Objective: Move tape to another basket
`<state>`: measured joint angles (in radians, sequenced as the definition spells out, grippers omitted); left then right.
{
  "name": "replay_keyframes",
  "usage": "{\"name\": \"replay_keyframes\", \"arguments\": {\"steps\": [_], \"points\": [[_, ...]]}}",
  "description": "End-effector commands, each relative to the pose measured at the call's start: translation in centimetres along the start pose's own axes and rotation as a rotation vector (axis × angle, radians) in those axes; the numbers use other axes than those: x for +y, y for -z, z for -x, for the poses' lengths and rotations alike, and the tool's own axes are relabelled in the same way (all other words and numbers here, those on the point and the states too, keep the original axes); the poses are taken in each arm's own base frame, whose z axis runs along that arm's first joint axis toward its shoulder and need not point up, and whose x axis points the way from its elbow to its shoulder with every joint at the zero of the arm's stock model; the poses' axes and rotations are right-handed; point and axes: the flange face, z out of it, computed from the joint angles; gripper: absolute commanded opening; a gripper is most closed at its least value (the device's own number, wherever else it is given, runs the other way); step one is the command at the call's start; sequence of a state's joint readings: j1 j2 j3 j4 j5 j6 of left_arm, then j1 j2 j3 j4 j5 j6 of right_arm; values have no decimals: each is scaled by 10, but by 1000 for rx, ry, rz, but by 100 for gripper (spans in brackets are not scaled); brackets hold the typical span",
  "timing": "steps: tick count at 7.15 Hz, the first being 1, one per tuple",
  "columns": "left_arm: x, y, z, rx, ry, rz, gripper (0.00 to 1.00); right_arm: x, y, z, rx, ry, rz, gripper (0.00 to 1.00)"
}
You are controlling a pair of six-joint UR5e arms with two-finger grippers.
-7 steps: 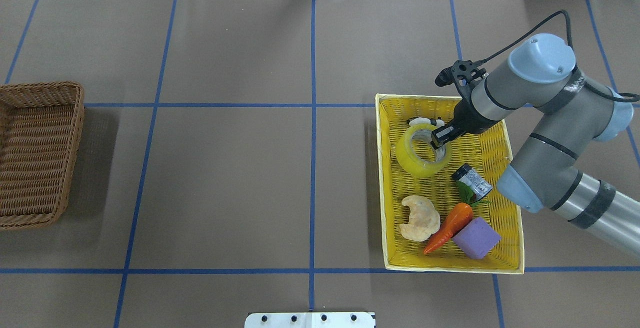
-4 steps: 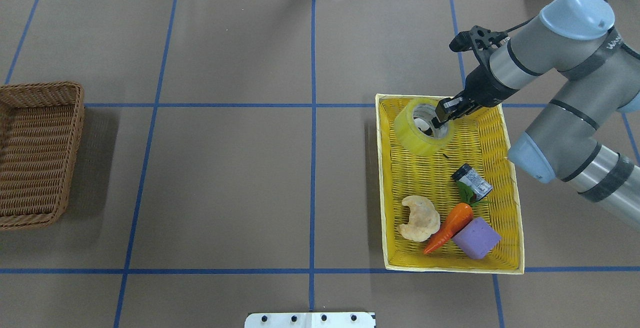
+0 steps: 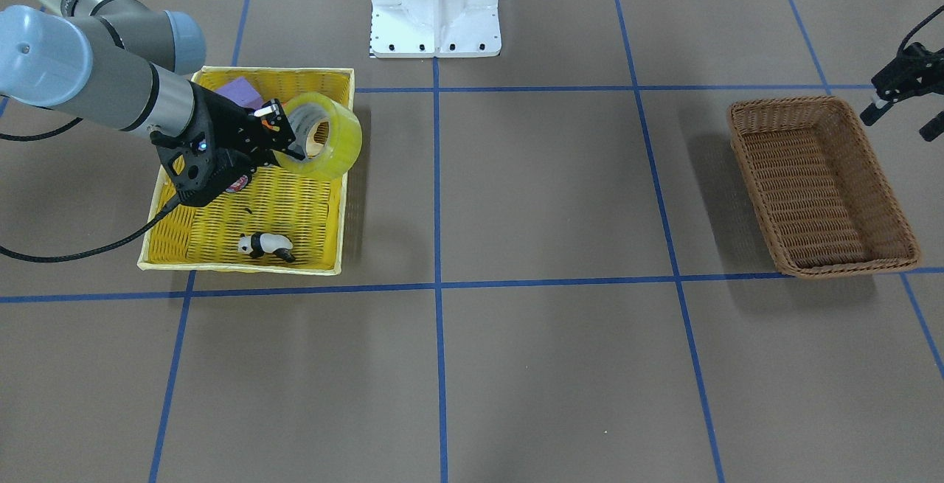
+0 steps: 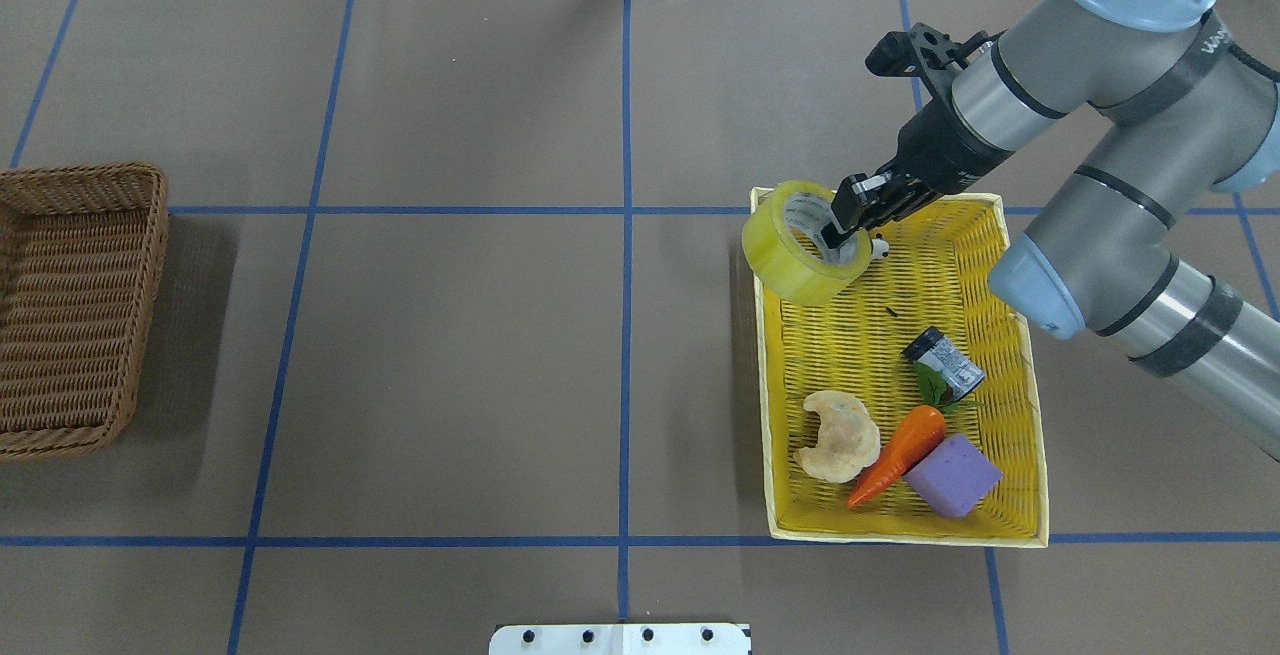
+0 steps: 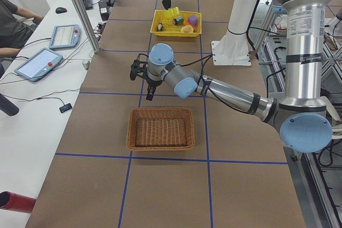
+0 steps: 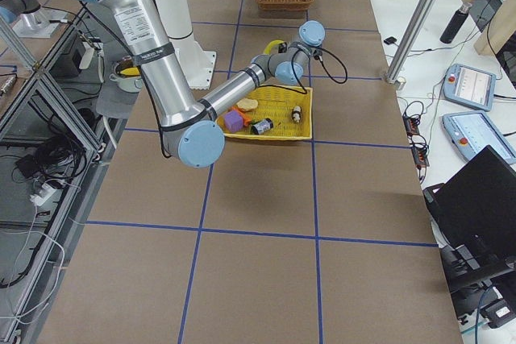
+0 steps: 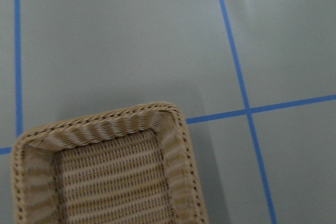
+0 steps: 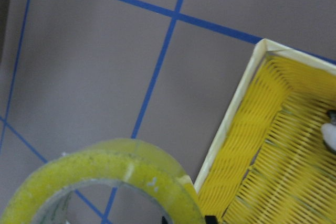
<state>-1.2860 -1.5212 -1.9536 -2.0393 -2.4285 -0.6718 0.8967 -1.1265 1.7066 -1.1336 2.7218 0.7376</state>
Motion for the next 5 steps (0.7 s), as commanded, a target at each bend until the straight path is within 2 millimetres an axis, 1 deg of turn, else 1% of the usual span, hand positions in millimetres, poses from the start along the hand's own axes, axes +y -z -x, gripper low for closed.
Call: {"name": "replay_keyframes", "arguments": {"steps": [1,2,3,4,5], "points": [[-9,-17,-49,60,65,23,98,14,4,19,-150,59,111,0],[-12,-27,-68,78,82,41,98,17,5,25,-190,89,137,0],[-15,-31,-84,93,101,48,98,23,8,31,-231,141,158,0],[-15,-36,-96,105,109,58,98,29,11,35,-271,171,188,0],[-13,-43,-102,105,116,68,98,34,11,31,-300,290,187,0]]}}
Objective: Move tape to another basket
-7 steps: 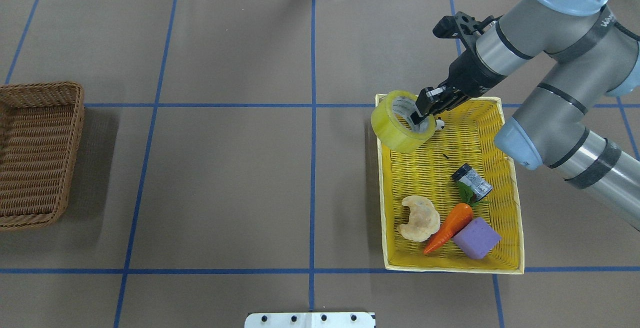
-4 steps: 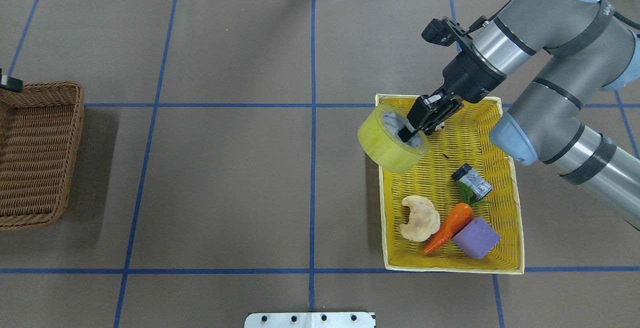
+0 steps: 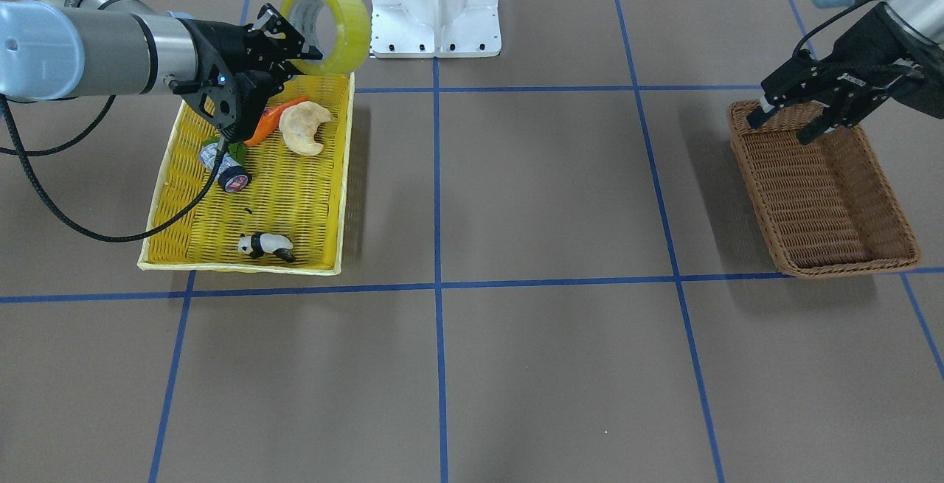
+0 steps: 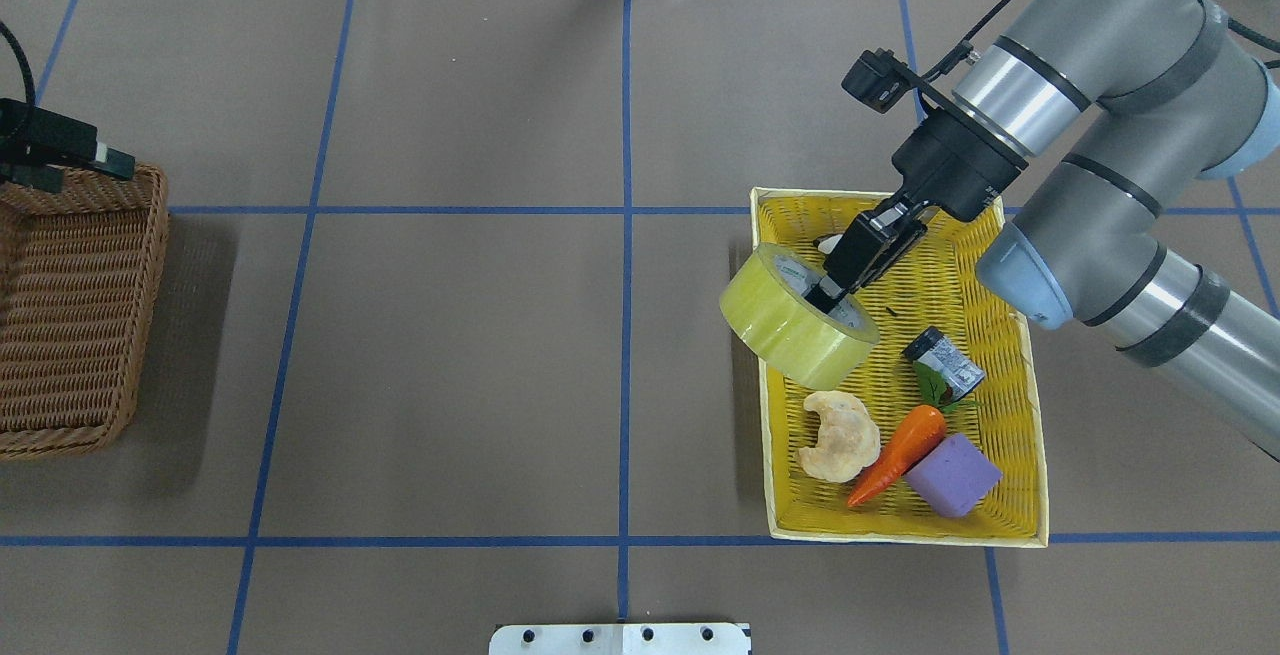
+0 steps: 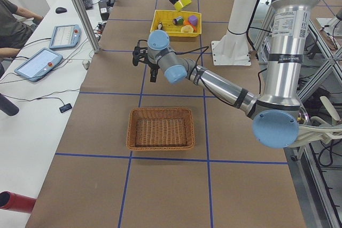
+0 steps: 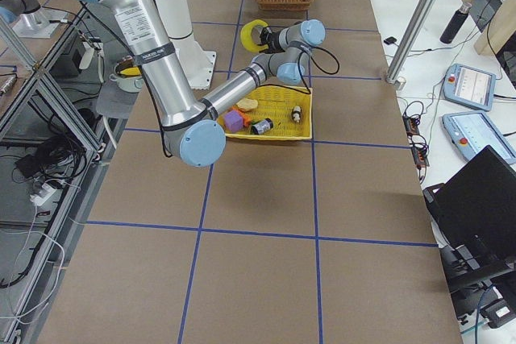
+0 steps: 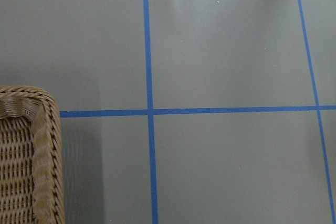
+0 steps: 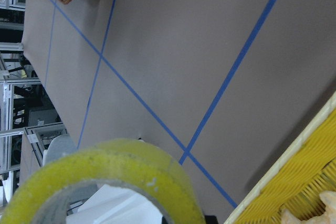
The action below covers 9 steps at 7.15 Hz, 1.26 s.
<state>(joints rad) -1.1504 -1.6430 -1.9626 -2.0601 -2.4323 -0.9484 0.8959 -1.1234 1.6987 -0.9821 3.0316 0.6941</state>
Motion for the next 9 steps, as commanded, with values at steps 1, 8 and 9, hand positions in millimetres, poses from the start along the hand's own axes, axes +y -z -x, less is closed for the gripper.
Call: {"name": "replay_keyframes", "arguments": {"steps": [1,8,9], "points": [[1,-12,-19,13,7,16,98,16,-2,-29,-144,226,91,0],[0,-52,-225,209,174,58,98,-30,62,-96,-600,168,-109,0],[2,-52,-249,271,155,39,98,-46,58,-99,-592,132,-160,0]]}}
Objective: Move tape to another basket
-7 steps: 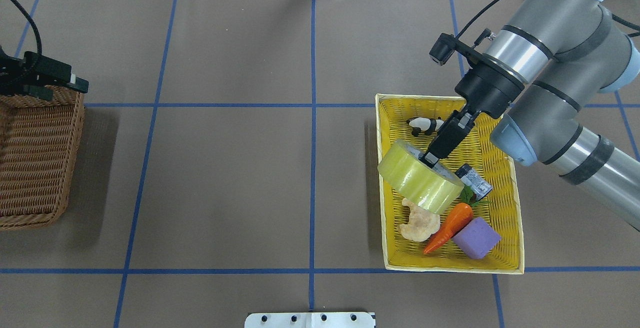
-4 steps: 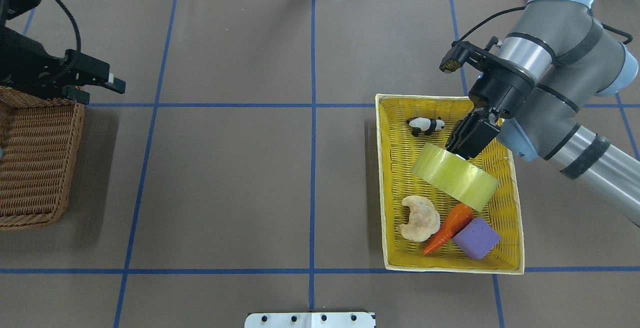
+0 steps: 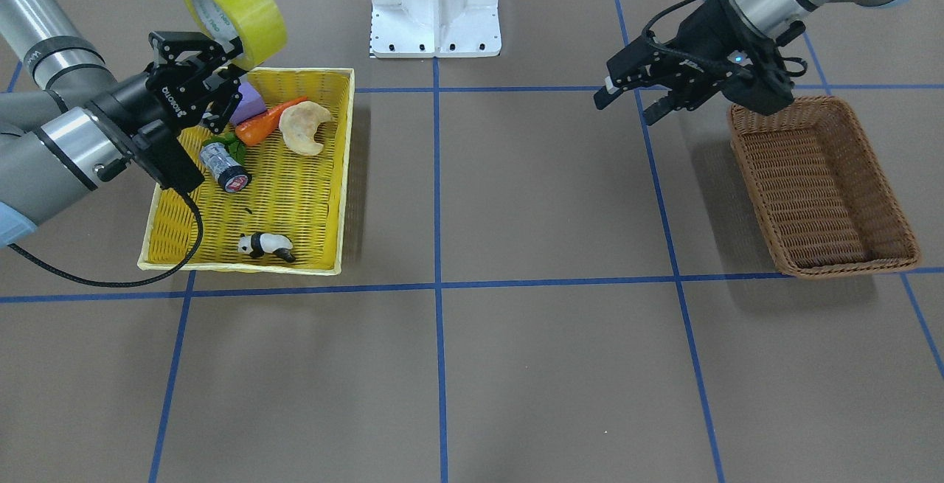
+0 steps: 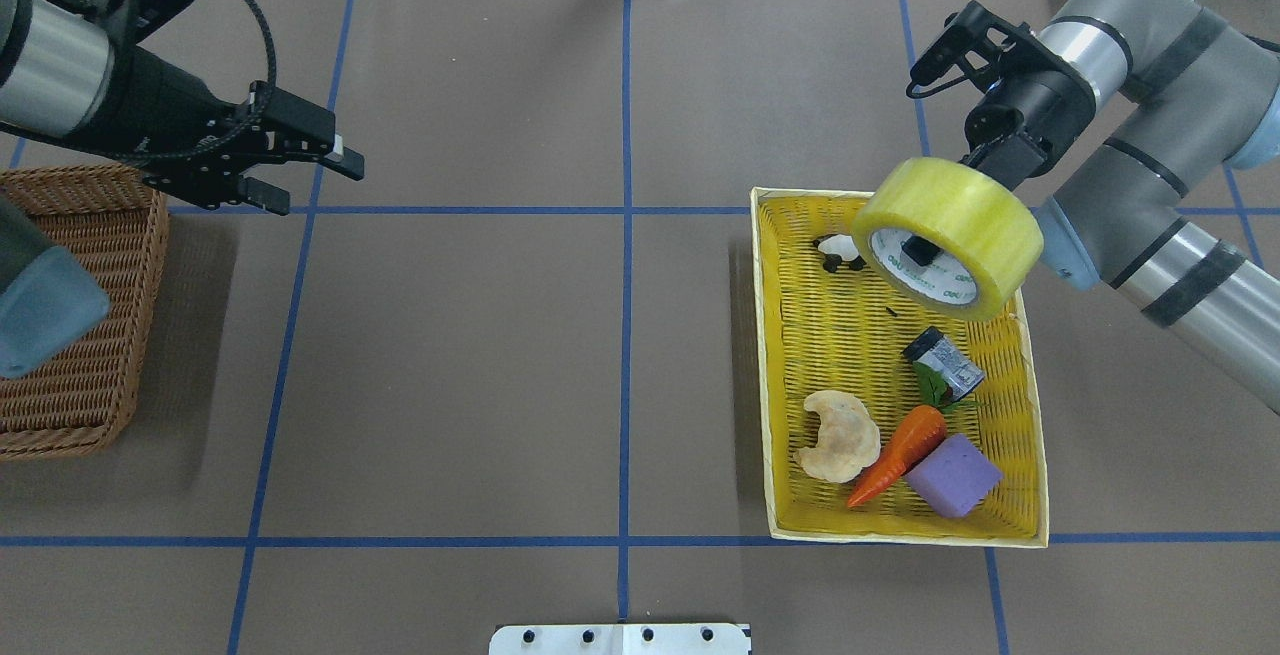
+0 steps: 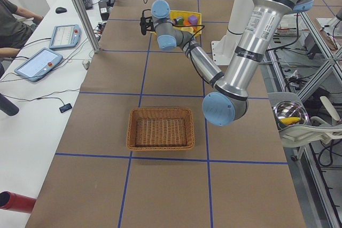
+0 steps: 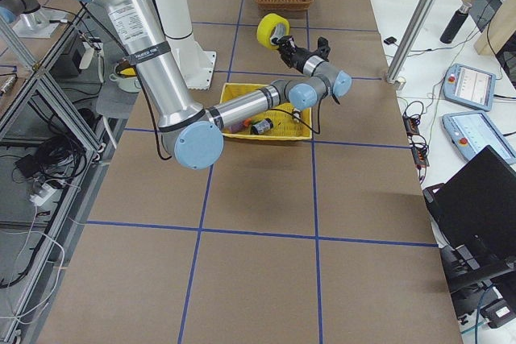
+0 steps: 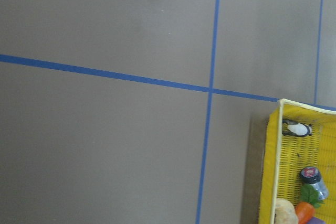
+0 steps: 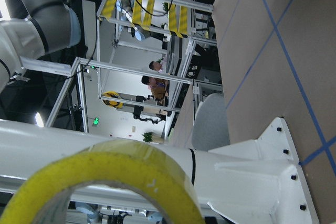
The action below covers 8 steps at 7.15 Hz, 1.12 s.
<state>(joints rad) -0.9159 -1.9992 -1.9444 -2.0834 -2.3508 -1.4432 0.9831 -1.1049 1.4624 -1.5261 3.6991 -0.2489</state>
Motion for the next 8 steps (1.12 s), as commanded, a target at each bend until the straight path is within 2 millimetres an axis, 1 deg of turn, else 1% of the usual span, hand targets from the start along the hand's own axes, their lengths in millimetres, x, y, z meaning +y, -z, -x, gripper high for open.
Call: {"name": "replay_keyframes", "arguments": {"steps": [1,2,3,4,5,6,7,8], "points": [[9,-14,-44,171,23,-55,98,-27,-2,-7,-27,-39,-118,0],[9,-26,-42,303,89,-110,98,-28,0,-11,-41,-77,-150,0],[4,-35,-39,429,147,-141,98,-32,-7,-18,-62,-134,-185,0],[-3,-38,-37,514,205,-141,98,-39,-13,-21,-80,-166,-207,0],[-10,-41,-44,591,257,-157,98,-63,-24,-21,-79,-209,-235,0],[-9,-53,-56,642,284,-171,98,-79,-41,-27,-101,-233,-276,0],[-1,-60,-60,689,295,-192,98,-84,-53,-34,-136,-255,-310,0],[2,-55,-63,752,348,-179,98,-90,-58,-34,-139,-275,-328,0]]}}
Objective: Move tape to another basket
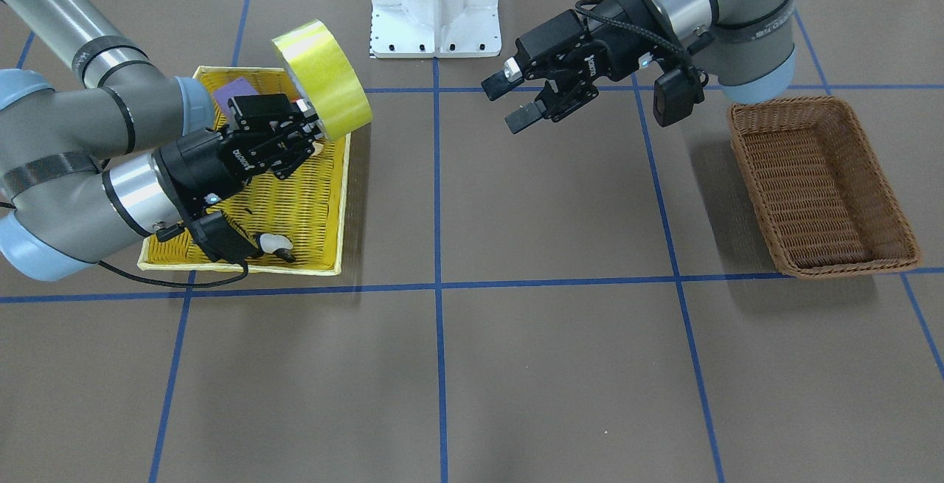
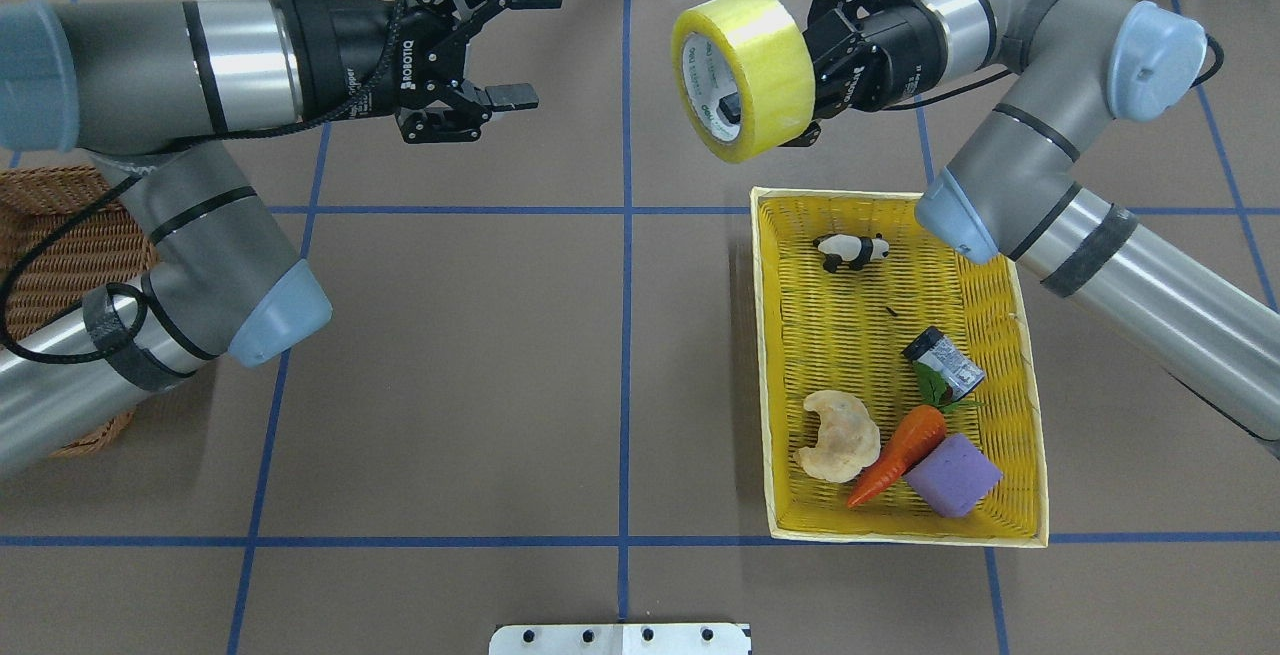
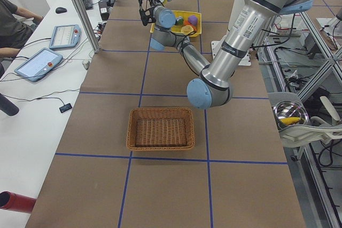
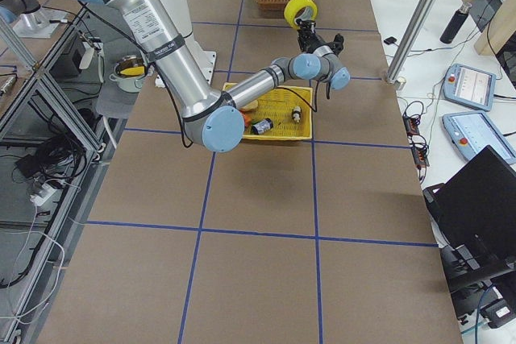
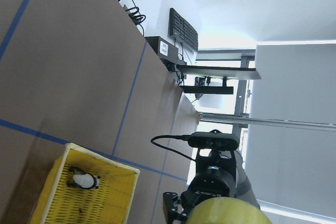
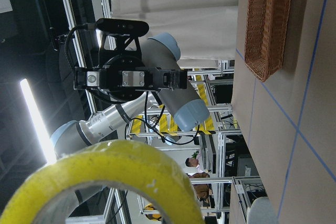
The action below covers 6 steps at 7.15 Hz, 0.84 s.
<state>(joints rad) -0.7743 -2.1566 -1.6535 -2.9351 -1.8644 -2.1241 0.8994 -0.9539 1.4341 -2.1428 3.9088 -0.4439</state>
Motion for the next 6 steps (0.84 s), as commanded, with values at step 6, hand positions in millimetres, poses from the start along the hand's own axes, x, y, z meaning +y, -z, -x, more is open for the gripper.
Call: {"name": "replay_keyframes", "arguments": {"steps": [6], "points": [[18,-4,0,121,83,13,98,-24,-75,-14,-29,-50,-160,0]]}}
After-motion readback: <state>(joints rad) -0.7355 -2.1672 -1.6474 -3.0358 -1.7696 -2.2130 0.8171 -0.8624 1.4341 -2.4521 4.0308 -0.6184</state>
